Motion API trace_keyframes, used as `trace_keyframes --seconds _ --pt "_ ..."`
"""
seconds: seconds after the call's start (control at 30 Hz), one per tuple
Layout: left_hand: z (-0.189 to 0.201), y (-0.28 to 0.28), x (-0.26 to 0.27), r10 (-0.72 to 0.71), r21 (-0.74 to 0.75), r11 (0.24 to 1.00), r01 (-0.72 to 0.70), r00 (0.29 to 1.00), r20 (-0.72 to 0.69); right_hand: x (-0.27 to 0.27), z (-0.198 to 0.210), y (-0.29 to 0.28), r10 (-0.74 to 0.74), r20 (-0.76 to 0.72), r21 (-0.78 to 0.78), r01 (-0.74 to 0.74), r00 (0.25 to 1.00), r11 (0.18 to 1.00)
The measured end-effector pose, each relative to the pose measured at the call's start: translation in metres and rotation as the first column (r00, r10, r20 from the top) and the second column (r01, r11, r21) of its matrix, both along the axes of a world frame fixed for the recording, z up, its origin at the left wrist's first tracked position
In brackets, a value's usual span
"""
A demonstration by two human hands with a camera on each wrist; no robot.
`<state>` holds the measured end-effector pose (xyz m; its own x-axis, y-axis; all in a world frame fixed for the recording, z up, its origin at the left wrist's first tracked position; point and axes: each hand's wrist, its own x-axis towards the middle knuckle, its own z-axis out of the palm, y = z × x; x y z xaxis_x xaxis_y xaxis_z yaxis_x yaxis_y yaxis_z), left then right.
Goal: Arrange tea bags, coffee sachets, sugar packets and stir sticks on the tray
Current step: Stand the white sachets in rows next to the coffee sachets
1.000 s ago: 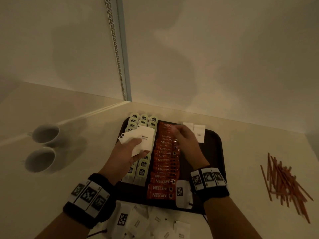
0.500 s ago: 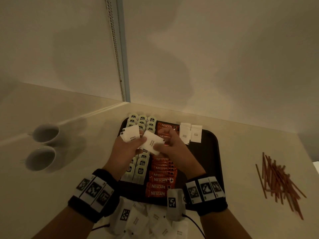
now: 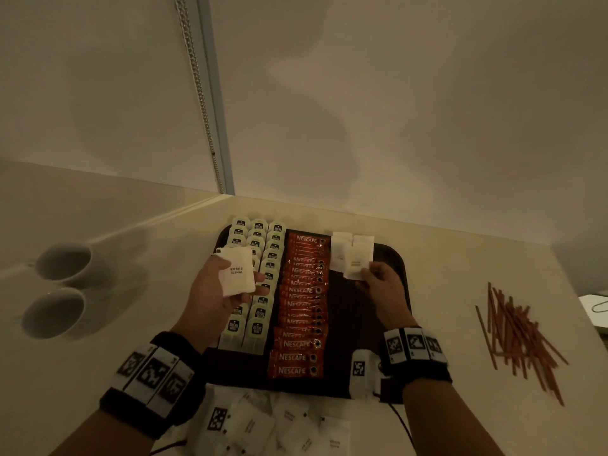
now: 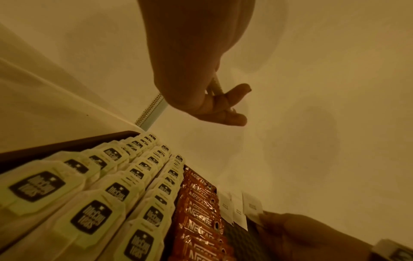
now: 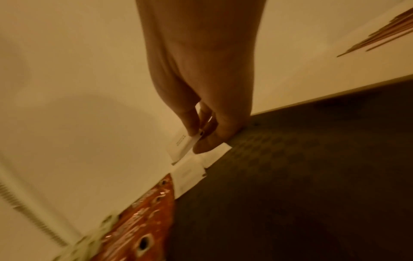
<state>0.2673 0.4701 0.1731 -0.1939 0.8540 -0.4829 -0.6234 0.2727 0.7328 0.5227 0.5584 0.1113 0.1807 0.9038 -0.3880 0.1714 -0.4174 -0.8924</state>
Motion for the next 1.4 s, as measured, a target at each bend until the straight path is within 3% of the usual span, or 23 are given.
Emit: trace_keyframes --seconds 0.07,0.2,0.47,0.77,0.93,1.03,1.07,1.13,1.2,1.27,1.4 --pt "0.001 0.001 0.0 0.003 -0.009 1.0 -0.002 1.0 0.023 0.015 -0.016 0.013 -0.048 0.147 -0.011 0.05 0.988 0.999" --pt "0.002 0.001 0.001 0.005 -0.018 1.0 -0.004 0.999 0.032 0.029 -0.042 0.032 0.016 0.403 -0.054 0.006 0.915 0.999" --pt "0.003 0.0 0.001 0.023 -0.054 0.998 -0.021 0.999 0.036 0.027 -0.053 0.047 0.011 0.456 -0.067 0.023 0.89 0.997" --pt "0.007 0.002 0.003 -0.013 -0.06 0.998 0.014 1.0 0.022 0.02 -0.049 0.051 0.006 0.596 -0.053 0.031 0.803 0.998" --pt "0.011 0.003 0.005 -0.012 -0.068 0.998 0.01 0.999 -0.036 0.001 -0.029 0.042 -0.057 0.445 0.046 0.041 0.893 0.998" --pt "0.007 0.004 0.006 -0.017 -0.091 0.996 0.008 0.995 -0.101 -0.035 0.009 0.022 0.164 0.239 0.144 -0.202 0.957 0.969" --pt "0.006 0.003 0.007 -0.026 -0.089 0.996 0.015 0.991 -0.128 -0.048 0.023 0.011 0.306 0.178 0.152 -0.333 0.935 0.931" --pt "0.005 0.003 0.011 -0.055 -0.062 0.997 0.045 0.983 -0.175 -0.072 0.048 -0.008 0.551 0.141 0.147 -0.568 0.823 0.81" --pt "0.005 0.003 0.013 -0.086 -0.019 0.996 0.084 0.97 -0.227 -0.09 0.064 -0.02 0.638 0.171 0.173 -0.661 0.75 0.73" --pt "0.005 0.001 0.013 -0.072 -0.003 0.997 0.074 0.959 -0.274 -0.099 0.072 -0.026 0.607 0.141 0.224 -0.623 0.782 0.75" --pt "0.006 -0.003 0.01 -0.08 0.049 0.994 0.102 0.938 -0.338 -0.105 0.076 -0.033 0.48 -0.108 0.233 -0.447 0.871 0.864"
